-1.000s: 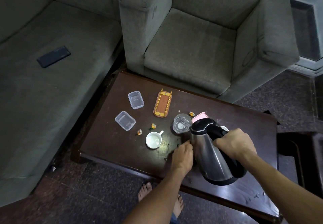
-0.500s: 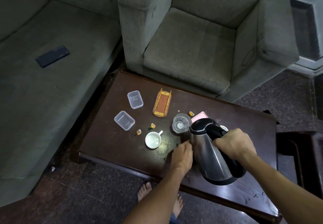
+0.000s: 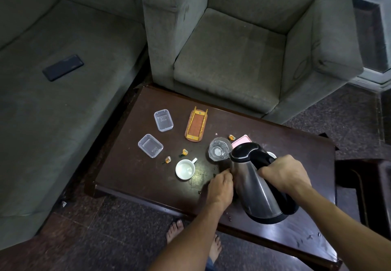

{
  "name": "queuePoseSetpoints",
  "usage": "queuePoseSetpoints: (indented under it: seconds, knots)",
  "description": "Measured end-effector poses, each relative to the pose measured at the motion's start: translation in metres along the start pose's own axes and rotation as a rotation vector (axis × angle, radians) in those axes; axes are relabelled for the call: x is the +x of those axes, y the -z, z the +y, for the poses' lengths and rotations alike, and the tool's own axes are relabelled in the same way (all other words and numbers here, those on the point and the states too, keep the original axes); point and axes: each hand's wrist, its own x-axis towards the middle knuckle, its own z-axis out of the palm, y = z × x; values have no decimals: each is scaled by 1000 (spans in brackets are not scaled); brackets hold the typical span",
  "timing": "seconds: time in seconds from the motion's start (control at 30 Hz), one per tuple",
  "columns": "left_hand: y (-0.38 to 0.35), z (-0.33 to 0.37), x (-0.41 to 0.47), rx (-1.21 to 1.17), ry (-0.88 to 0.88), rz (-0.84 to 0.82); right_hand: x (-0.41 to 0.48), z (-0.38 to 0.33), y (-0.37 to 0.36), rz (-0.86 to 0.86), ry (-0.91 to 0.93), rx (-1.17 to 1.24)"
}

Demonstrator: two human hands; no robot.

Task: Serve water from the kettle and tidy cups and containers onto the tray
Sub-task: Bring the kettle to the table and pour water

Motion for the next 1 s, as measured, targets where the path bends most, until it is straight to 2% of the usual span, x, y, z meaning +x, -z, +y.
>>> queuePoseSetpoints:
  seconds: [1.0]
  knots:
    - [10, 15, -6, 55, -24, 10, 0, -7, 3, -14, -26, 24]
